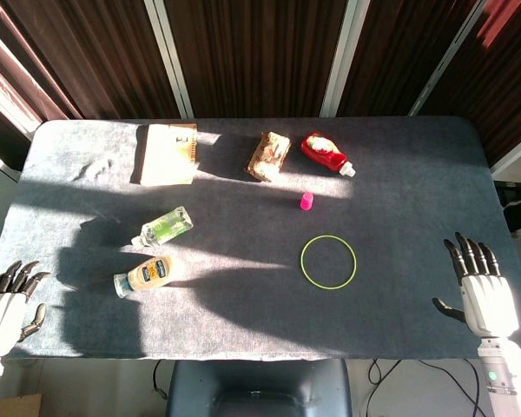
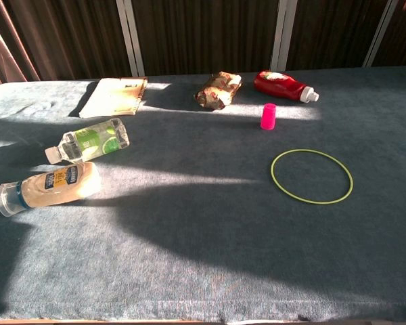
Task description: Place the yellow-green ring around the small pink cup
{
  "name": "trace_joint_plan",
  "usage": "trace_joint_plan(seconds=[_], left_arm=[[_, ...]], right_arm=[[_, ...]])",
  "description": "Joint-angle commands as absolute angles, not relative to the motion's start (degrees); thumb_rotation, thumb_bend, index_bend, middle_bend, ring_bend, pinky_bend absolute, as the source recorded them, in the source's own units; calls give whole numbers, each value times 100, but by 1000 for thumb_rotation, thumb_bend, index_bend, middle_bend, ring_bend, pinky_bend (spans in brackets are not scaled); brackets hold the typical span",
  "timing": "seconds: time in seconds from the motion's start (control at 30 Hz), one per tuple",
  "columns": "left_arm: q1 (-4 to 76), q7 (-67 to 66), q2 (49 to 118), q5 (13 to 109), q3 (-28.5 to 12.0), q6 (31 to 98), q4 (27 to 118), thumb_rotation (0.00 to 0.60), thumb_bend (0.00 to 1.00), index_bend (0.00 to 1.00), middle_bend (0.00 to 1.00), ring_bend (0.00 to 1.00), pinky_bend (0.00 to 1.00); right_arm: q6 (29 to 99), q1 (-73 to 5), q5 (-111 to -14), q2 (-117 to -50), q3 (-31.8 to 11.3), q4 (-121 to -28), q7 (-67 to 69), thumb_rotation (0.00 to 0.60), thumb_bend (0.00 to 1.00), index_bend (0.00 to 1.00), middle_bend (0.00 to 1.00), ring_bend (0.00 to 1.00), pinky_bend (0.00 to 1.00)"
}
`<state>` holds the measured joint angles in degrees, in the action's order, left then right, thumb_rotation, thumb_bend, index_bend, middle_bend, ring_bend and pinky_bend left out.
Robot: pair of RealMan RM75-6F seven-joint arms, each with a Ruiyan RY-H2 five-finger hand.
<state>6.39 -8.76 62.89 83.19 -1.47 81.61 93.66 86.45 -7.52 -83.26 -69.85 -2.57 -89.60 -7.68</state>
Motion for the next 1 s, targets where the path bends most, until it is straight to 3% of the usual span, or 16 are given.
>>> trace_joint_plan(seconds=[0.03, 0.3, 0.33, 0.4, 0.47, 0.53, 0.63, 0.77, 1.0], left_arm=[[607, -869, 6289, 8348, -146, 8229, 9376, 600, 470, 233, 108, 19, 181], [598, -886, 6322, 8436, -134, 8286, 9352, 600, 472, 233, 106, 19, 181], [607, -878, 6320, 8430, -128, 8255, 9349, 600, 471, 233, 106, 19, 181], [619, -869, 6303, 8406, -123, 8205, 9358, 600, 471, 233, 107, 19, 181], [617, -848, 6291, 8395, -136, 8215, 9376, 600, 471, 232, 108, 19, 182], [604, -828, 6296, 8397, -154, 8262, 9367, 600, 471, 232, 108, 19, 183], [596, -786, 6280, 8369, -154, 8250, 9371, 600, 471, 233, 108, 19, 182], [592, -773, 6257, 8317, -168, 8232, 9392, 600, 471, 233, 108, 23, 184], [551, -765, 6227, 8331, -164, 8298, 9429, 600, 470, 233, 109, 25, 184]], right_arm=[[8609, -762, -8361, -7003, -268, -8936, -722, 600, 189, 93, 12, 0, 122], [8454, -872, -8666, -7041, -230, -8991, -540, 600, 189, 103, 13, 0, 128], [8445, -909, -8733, -7073, -237, -8977, -549, 600, 189, 124, 38, 13, 175], [8372, -1019, -8895, -7179, -239, -8898, -581, 600, 189, 189, 146, 135, 457], [8235, -1145, -9014, -7273, -232, -8811, -566, 600, 189, 268, 334, 401, 834], [7902, -1316, -9018, -7335, -206, -8797, -411, 600, 189, 331, 508, 620, 971], [7239, -1595, -8813, -7312, -204, -8942, -183, 600, 190, 418, 674, 799, 1000], [6561, -1925, -8448, -7366, -320, -9037, -201, 600, 205, 514, 815, 938, 1000], [5922, -2303, -7959, -7659, -484, -8851, -459, 600, 291, 539, 879, 998, 1000]])
